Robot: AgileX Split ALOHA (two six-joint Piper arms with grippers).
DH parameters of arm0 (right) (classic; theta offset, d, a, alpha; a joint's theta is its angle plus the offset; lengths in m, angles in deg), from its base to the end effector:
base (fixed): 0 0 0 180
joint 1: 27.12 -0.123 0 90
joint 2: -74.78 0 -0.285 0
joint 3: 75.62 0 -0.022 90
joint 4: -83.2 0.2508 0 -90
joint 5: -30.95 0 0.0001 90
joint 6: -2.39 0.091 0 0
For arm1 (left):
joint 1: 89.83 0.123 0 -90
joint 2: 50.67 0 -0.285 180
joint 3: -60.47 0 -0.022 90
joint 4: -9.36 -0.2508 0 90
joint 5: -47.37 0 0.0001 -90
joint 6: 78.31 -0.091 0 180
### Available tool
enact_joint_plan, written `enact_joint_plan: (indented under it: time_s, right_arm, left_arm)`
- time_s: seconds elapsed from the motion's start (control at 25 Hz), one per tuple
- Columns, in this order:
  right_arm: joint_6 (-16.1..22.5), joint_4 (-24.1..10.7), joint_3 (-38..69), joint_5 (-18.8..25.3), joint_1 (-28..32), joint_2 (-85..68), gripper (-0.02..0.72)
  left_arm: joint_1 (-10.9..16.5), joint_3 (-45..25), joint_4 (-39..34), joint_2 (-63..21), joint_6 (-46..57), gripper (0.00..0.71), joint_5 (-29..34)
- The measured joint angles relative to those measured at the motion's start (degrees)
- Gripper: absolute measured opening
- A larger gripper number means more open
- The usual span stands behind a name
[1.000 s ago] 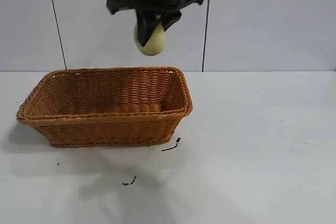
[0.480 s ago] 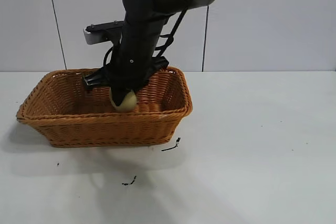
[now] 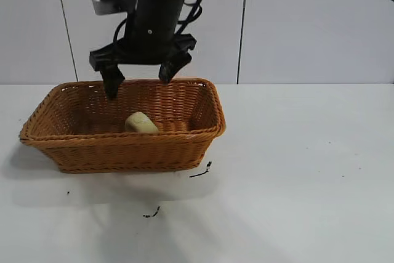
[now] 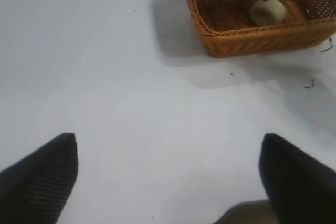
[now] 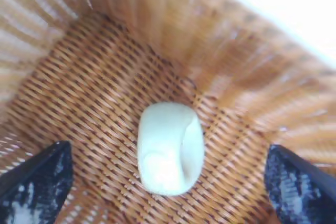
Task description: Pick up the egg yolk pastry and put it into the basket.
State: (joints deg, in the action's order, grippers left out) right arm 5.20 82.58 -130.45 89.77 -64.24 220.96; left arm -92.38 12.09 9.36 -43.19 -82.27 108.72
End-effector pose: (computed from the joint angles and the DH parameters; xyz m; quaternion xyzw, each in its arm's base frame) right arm 0.4257 0.3211 0.2187 -0.2865 0.9229 0.0830 0.2437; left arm -0.0065 0.0003 0.2774 0.0485 0.8522 0.0064 0.5209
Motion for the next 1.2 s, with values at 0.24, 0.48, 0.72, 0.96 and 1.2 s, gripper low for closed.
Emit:
enact_joint_plan:
  time_s: [0.24,0.48,0.72,0.96,1.2]
  right_arm:
    - [0.18,-0.09,-9.91,6.38,3.57,0.0,0.693]
    - [0.24,-0.16,-11.6,10.25,13.08,0.0,0.693]
    - [0.2,-0.8,-11.6,10.65,23.75,0.0,0.693]
    - [0.2,-0.8,-11.6,10.65,31.53,0.0,0.693]
    - [0.2,-0.8,-5.85,10.61,35.28,-5.39,0.693]
  left_arm:
    - [0.0,0.0,0.0,0.0,0.0,0.696,0.0]
    - [0.0,0.0,0.0,0.0,0.0,0.696,0.0]
    - [0.0,0.0,0.0,0.0,0.0,0.696,0.0]
    - [0.0,0.0,0.0,0.0,0.0,0.696,0.0]
    - [0.0,0.0,0.0,0.0,0.0,0.696,0.0]
